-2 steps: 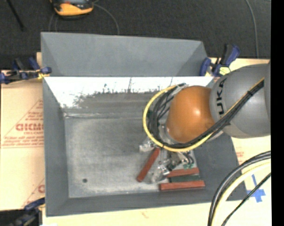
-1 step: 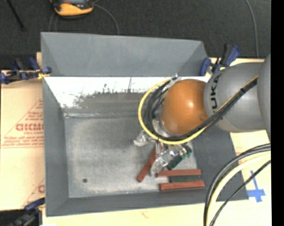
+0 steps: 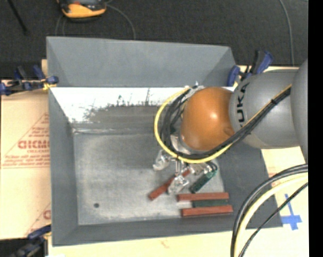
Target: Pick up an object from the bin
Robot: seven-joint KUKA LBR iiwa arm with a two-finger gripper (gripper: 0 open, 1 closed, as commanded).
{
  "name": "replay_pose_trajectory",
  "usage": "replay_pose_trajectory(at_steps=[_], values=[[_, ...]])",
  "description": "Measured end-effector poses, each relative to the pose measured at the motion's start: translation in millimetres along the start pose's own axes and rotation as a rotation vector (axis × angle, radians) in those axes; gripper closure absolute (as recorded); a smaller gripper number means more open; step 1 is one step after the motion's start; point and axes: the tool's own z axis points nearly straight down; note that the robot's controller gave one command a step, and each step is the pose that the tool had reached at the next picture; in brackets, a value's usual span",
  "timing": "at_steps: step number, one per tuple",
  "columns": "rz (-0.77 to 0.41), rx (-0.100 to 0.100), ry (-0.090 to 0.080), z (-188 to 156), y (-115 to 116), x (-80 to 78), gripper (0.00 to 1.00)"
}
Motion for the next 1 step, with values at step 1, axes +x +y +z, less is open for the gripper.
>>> replay_pose_trajectory(at_steps=[1], values=[[0.001,0.0,0.0,0.0,0.0,-0.1,1.0]])
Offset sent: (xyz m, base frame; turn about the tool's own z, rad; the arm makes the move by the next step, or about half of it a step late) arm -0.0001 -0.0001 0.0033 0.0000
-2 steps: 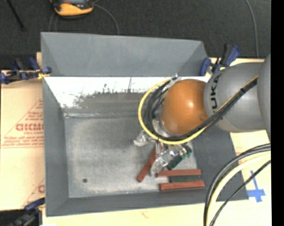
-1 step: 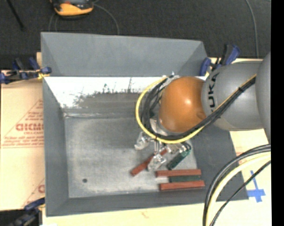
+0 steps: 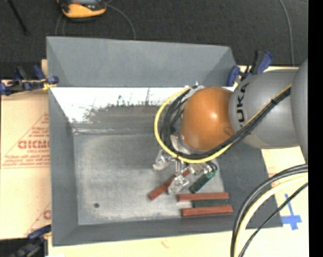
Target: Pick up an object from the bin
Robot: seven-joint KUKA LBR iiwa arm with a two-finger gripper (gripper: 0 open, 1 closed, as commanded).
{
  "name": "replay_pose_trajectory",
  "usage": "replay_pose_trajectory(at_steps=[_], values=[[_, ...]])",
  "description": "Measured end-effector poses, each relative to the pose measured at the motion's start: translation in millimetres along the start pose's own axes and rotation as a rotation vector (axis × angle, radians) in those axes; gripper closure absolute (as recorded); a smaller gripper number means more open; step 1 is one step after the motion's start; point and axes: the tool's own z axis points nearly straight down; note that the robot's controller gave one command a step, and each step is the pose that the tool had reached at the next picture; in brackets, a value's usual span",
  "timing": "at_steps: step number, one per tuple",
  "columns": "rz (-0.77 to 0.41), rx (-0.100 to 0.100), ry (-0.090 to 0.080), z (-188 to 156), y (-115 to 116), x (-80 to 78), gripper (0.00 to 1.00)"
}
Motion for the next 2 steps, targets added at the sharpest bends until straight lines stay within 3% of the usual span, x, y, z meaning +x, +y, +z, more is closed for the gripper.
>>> replay_pose_trajectory(at_steps=[2], values=[[0.002,-0.005,0.008,-6.2,-0.1,3.3,1.0]])
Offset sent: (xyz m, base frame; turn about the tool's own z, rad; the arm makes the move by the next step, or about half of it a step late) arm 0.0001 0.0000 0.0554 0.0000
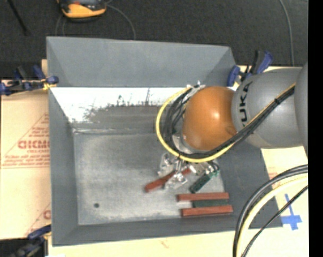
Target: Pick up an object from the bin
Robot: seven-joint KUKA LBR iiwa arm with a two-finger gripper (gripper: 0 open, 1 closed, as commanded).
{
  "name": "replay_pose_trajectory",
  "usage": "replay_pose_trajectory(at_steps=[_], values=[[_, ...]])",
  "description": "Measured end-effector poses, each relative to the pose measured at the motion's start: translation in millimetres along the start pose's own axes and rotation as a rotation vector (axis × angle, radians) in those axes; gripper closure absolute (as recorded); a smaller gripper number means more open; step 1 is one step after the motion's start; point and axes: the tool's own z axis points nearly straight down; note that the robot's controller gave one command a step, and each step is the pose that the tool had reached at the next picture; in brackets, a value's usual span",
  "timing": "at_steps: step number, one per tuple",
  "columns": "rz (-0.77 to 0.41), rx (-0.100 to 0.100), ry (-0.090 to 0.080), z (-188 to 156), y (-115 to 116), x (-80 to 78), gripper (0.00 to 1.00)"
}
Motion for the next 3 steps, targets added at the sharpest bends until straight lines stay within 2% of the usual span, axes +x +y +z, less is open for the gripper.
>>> replay_pose_trajectory(at_steps=[1,3], values=[[0.002,0.001,-0.011,-14.7,0.5,-0.8,1.0],[0.002,0.001,-0.013,-49.2,-0.1,-0.6,1.0]])
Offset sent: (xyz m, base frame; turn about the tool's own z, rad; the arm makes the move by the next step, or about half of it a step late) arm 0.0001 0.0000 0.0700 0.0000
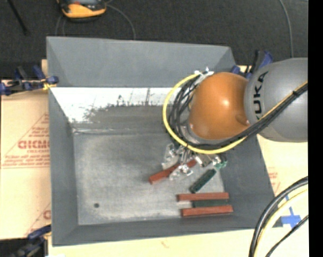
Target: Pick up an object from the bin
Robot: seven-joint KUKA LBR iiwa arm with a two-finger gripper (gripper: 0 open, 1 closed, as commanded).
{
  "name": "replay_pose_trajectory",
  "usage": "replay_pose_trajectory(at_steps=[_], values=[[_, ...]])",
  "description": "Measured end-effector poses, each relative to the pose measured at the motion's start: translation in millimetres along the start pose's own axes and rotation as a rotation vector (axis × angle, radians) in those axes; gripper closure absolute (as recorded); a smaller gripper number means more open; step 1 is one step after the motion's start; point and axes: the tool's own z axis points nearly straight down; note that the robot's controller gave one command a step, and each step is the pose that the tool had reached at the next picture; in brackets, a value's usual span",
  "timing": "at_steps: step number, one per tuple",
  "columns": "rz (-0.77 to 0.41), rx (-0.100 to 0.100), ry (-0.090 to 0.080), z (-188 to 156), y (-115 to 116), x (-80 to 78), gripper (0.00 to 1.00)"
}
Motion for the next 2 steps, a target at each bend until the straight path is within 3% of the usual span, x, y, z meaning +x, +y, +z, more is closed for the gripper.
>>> replay_pose_trajectory(at_steps=[2], values=[[0.002,0.002,-0.004,-22.8,-1.0,-0.9,1.0]])
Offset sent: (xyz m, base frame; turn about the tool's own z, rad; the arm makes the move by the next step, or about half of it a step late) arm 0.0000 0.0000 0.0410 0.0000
